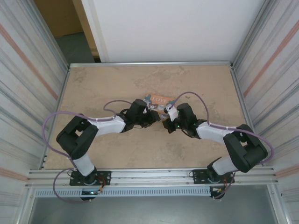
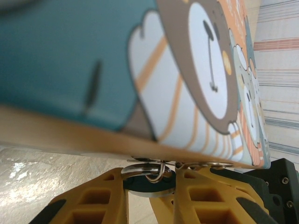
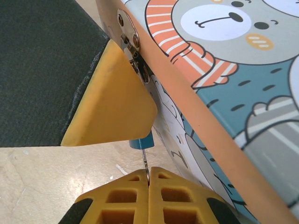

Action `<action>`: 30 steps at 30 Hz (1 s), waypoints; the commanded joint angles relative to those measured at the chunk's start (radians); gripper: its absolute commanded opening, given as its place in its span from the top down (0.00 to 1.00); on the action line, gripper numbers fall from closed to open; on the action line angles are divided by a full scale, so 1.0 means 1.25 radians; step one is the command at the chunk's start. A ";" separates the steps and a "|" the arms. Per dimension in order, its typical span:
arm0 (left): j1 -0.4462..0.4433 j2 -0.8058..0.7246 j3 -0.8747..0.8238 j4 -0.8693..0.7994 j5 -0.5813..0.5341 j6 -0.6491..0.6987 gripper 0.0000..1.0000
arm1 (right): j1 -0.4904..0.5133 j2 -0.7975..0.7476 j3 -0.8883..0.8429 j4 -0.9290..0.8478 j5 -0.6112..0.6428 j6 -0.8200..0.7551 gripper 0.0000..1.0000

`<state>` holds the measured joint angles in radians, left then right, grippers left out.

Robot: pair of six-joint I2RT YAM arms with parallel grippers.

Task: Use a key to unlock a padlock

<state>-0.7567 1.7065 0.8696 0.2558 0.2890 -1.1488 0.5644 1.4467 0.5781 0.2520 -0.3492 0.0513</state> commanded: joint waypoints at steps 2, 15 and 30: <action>-0.044 -0.034 -0.002 -0.013 0.131 0.006 0.78 | -0.004 0.004 0.081 0.198 -0.089 0.035 1.00; -0.044 -0.043 -0.005 -0.021 0.131 0.010 0.78 | 0.020 0.034 0.093 0.201 -0.048 0.026 1.00; -0.045 -0.002 -0.029 0.039 0.117 -0.011 0.78 | 0.025 0.044 0.054 0.149 0.017 0.051 1.00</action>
<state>-0.7555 1.6905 0.8524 0.2607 0.2703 -1.1500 0.5789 1.4906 0.6113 0.2665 -0.3546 0.0780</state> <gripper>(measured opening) 0.230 0.043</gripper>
